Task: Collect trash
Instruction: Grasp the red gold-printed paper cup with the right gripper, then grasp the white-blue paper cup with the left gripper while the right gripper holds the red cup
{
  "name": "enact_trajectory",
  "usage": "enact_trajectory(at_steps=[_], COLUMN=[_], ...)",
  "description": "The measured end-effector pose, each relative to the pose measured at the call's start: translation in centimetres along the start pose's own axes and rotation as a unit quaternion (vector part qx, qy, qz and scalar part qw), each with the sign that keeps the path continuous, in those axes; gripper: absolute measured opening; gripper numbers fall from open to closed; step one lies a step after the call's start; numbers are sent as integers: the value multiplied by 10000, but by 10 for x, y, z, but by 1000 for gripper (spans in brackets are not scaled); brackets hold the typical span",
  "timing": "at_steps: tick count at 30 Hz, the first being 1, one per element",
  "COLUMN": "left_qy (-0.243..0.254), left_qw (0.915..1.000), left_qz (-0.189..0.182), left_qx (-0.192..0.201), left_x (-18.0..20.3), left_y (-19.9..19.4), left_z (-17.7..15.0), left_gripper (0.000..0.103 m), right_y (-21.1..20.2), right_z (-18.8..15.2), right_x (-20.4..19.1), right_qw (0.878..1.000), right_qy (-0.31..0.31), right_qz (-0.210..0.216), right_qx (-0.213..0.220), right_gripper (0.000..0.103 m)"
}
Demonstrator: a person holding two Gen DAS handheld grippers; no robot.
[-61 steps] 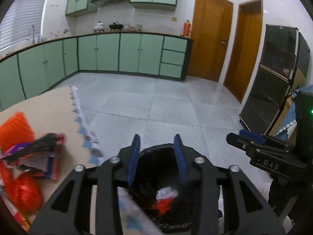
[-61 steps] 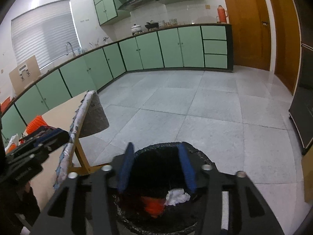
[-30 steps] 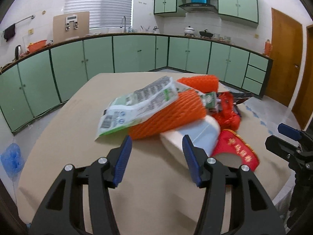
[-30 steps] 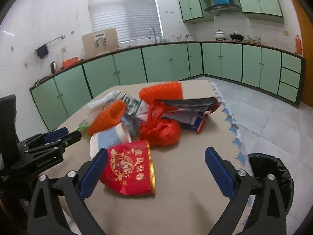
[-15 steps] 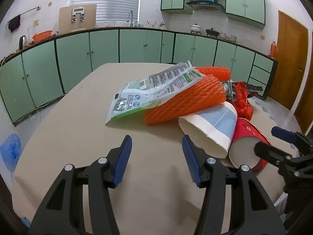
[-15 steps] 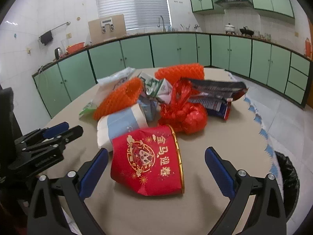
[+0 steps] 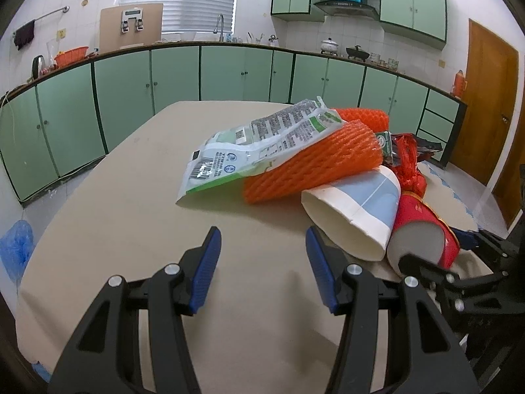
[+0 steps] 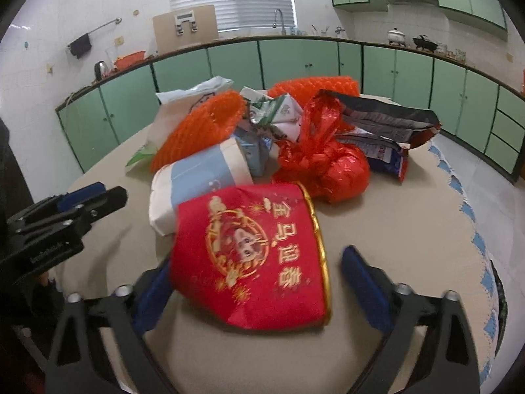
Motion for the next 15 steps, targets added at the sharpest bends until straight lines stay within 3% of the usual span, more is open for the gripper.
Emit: enact_trajectory(at_steps=[6,15], left_qy=[54,232], left_qw=[9999,9983], left_qz=[-105,-505], left_qx=[66,179], left_x=[8,45], left_y=[-3,-5], left_z=[7,22], left_gripper=[53,57], right_y=[-10,-37], right_z=[-3,8], right_x=[4,32], right_qw=[9999,9989], right_qy=[90,264], right_qz=[68,-234], right_qx=[-8,312], right_gripper=[79,79])
Point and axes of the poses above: each gripper's, at about its wrist camera, not at the fingertips, and y roughly the way its jaws point, x to its right, z to its top, the point moved 8 cm from there along y, roughly the way its jaws point, and after that the axes turned 15 degrees about y, right-handed, at the moved point
